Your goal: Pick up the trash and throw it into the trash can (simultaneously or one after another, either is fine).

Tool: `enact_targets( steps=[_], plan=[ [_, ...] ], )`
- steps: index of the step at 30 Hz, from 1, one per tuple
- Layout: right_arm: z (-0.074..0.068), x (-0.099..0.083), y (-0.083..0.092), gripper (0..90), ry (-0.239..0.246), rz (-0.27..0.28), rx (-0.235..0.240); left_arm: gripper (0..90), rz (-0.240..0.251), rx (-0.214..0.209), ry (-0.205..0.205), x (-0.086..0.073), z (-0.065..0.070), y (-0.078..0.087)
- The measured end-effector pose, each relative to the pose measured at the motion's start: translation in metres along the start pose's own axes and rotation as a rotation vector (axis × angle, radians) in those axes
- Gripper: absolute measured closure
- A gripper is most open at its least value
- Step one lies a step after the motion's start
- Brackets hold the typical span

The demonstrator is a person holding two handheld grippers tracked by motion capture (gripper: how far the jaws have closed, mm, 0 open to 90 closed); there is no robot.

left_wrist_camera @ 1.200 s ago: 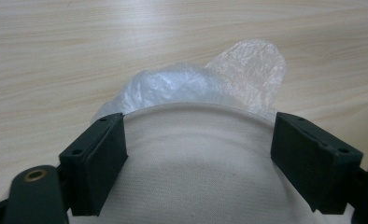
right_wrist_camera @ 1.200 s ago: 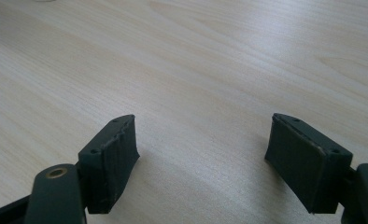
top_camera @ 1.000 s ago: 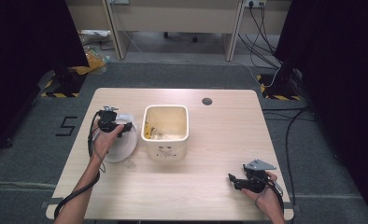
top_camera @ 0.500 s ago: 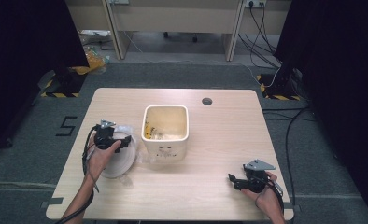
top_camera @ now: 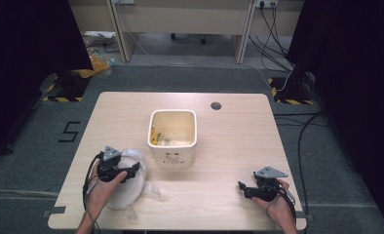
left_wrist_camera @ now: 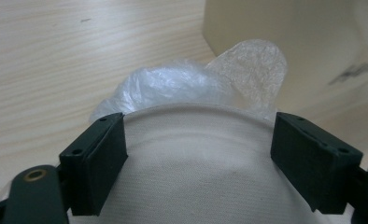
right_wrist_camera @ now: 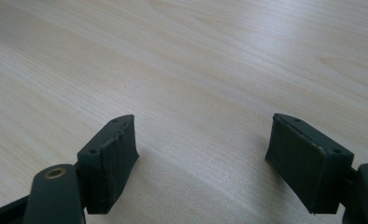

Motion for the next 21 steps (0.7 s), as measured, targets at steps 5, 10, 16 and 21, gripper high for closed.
enact_targets(
  steps=[5, 10, 16, 21],
  plan=[
    [0.000, 0.000, 0.000, 24.0, 0.002, 0.000, -0.001, 17.7, 0.007, -0.012, -0.017, -0.009, 0.015, 0.005],
    [0.000, 0.000, 0.000, 24.0, 0.004, 0.000, -0.003, 17.6, -0.003, -0.028, -0.028, -0.013, 0.025, 0.008],
    [0.000, 0.000, 0.000, 23.8, -0.001, 0.001, 0.008, 16.9, 0.013, -0.056, -0.020, -0.012, 0.027, 0.011],
    [0.000, 0.000, 0.000, 23.7, 0.000, 0.000, 0.006, 16.4, 0.034, -0.064, 0.000, -0.011, 0.017, 0.023]
  ],
)
Point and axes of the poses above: each handheld gripper's, and its own axes: y roughly backward along the jaws, x roughly out of its top, z roughly to its right, the point moved 3 cm from there along -y, roughly forward along the jaws, and after that the axes turned 10 degrees about -x, right-handed, at the moved point
